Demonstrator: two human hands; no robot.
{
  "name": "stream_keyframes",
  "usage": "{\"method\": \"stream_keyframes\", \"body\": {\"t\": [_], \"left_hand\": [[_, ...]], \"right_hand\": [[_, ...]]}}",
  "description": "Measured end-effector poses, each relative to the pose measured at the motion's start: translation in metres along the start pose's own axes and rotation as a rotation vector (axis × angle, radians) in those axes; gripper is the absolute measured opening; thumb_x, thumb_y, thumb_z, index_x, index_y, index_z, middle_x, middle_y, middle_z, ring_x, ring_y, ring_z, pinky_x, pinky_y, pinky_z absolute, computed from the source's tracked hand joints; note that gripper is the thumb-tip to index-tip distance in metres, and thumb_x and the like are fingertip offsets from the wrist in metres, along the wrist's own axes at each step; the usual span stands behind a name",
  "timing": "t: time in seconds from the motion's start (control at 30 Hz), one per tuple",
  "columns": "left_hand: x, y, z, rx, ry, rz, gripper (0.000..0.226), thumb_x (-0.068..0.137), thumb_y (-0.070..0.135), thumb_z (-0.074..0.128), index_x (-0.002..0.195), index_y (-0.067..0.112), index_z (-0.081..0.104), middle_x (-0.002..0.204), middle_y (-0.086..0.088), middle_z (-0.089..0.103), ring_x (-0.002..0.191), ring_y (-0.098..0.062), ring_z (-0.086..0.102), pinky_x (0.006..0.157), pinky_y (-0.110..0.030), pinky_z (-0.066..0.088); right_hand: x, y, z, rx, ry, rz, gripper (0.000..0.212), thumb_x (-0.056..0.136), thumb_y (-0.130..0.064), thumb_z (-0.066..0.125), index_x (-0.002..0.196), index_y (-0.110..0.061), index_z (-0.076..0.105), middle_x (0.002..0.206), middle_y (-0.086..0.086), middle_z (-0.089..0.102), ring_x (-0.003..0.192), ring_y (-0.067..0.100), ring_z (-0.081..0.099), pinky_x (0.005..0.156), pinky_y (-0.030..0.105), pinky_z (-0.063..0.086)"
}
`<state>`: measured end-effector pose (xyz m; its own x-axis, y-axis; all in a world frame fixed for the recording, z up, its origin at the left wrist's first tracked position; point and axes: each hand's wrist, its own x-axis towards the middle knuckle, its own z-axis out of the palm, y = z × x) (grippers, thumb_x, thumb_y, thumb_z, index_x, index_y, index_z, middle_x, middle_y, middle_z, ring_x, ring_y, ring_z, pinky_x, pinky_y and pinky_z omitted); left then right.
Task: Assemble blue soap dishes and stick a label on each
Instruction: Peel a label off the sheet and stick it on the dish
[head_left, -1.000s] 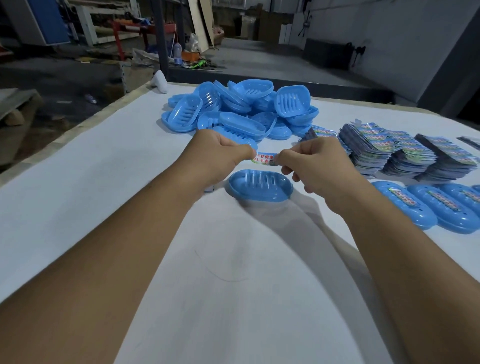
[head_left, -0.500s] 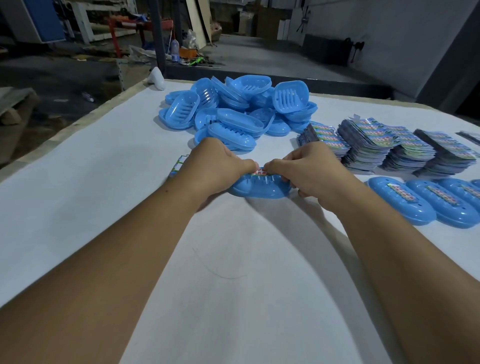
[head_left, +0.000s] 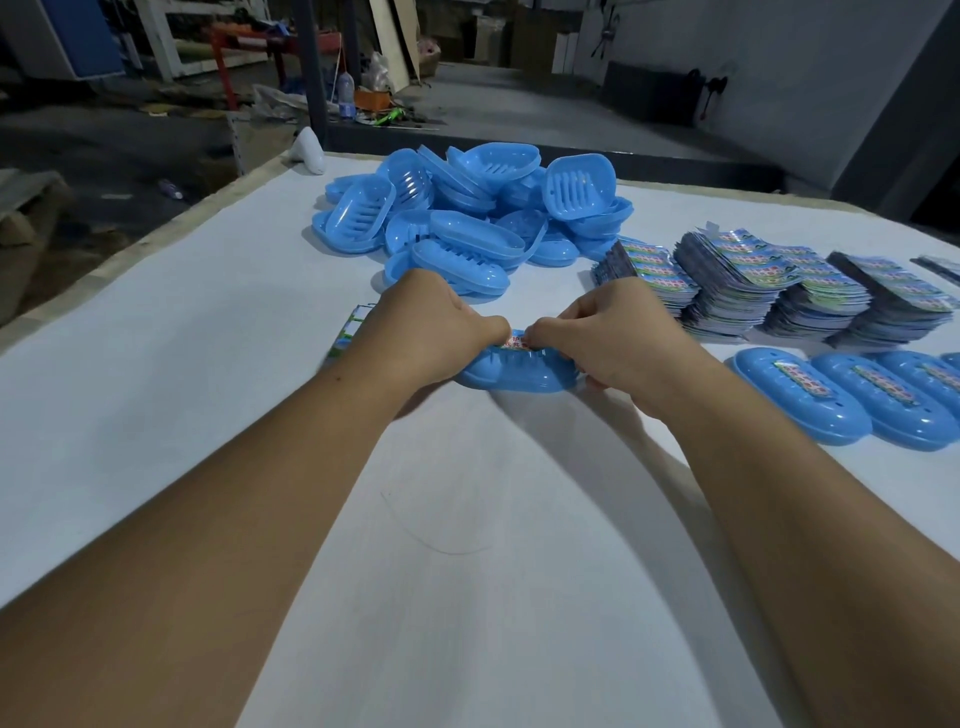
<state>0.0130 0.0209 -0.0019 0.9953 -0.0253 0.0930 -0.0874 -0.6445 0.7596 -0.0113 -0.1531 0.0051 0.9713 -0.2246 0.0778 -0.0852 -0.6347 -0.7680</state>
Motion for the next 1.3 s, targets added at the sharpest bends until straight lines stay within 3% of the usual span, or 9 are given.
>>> {"method": "stream_keyframes", "body": {"t": [0.17,0.47,0.77,0.83,1.1,1.3], "left_hand": [[-0.0005,-0.0006,0.0009,0.013,0.002,0.017,0.034,0.071,0.040,0.078,0.076,0.006,0.076,0.076,-0.010,0.074,0.074,-0.027,0.071,0.074,-0.040,0.058],[-0.0019,0.0016,0.0002,0.069,0.010,0.030,0.035,0.072,0.041,0.078,0.077,0.006,0.075,0.074,-0.011,0.073,0.081,-0.030,0.070,0.076,-0.042,0.057],[-0.0053,0.0034,0.0002,0.116,0.030,0.040,0.034,0.073,0.043,0.078,0.075,0.009,0.074,0.072,-0.006,0.071,0.079,-0.027,0.068,0.072,-0.037,0.055],[-0.0058,0.0032,0.0006,0.130,0.033,0.049,0.035,0.073,0.045,0.078,0.073,0.010,0.074,0.066,-0.002,0.068,0.075,-0.025,0.065,0.067,-0.033,0.050],[-0.0043,0.0031,0.0016,0.201,0.052,0.084,0.031,0.073,0.052,0.078,0.063,0.022,0.073,0.067,0.007,0.071,0.075,-0.013,0.066,0.070,-0.030,0.053],[-0.0043,0.0037,0.0037,0.226,0.095,0.132,0.034,0.073,0.051,0.081,0.061,0.023,0.066,0.070,0.009,0.069,0.076,-0.009,0.063,0.059,-0.024,0.042]], "right_hand": [[-0.0007,-0.0003,0.0005,-0.012,-0.002,-0.010,0.033,0.071,-0.033,0.079,0.066,-0.001,0.071,0.046,0.003,0.051,0.041,0.014,0.036,0.051,0.028,0.036],[-0.0014,-0.0012,0.0009,-0.029,-0.003,-0.026,0.035,0.072,-0.031,0.078,0.070,0.004,0.070,0.053,0.009,0.052,0.047,0.017,0.038,0.053,0.030,0.036],[-0.0044,-0.0039,0.0005,-0.088,0.001,-0.037,0.032,0.073,-0.035,0.079,0.064,-0.005,0.073,0.043,0.004,0.055,0.037,0.014,0.043,0.046,0.023,0.037],[-0.0048,-0.0045,0.0004,-0.096,-0.004,-0.037,0.032,0.072,-0.037,0.081,0.062,-0.007,0.073,0.041,0.002,0.055,0.035,0.012,0.043,0.046,0.023,0.037],[-0.0062,-0.0069,-0.0009,-0.216,0.024,-0.053,0.040,0.071,-0.047,0.080,0.062,-0.009,0.072,0.050,0.006,0.066,0.037,0.009,0.050,0.050,0.024,0.043],[-0.0060,-0.0065,-0.0027,-0.227,-0.017,-0.022,0.043,0.072,-0.052,0.079,0.063,-0.010,0.073,0.046,0.002,0.066,0.038,0.011,0.061,0.039,0.016,0.038]]}}
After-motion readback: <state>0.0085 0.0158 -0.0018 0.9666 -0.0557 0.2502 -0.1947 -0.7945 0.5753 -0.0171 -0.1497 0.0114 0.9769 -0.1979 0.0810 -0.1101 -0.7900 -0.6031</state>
